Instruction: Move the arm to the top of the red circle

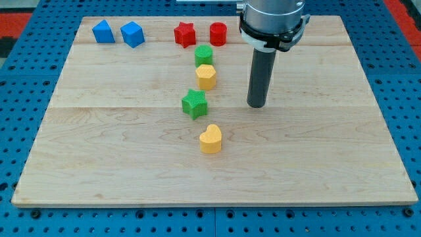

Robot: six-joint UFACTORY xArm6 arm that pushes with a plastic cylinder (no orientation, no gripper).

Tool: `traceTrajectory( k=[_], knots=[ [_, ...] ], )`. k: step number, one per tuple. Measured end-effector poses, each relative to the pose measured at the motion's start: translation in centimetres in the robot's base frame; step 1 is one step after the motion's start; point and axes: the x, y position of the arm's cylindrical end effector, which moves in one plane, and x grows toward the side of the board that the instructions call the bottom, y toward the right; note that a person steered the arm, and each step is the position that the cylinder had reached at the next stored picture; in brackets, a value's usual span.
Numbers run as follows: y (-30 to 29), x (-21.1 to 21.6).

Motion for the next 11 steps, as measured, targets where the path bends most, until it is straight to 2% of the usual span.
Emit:
traceTrajectory(
  k=[1, 3, 5, 6, 7, 9, 10, 11],
  knots=[
    [0.3, -0.1],
    [3.3, -5.1],
    [0.9, -6.8],
    [1.0, -10.5],
    [1.9, -12.1],
    [3.2, -22.6],
    [3.1, -24.4],
    [1.3, -24.3]
  ],
)
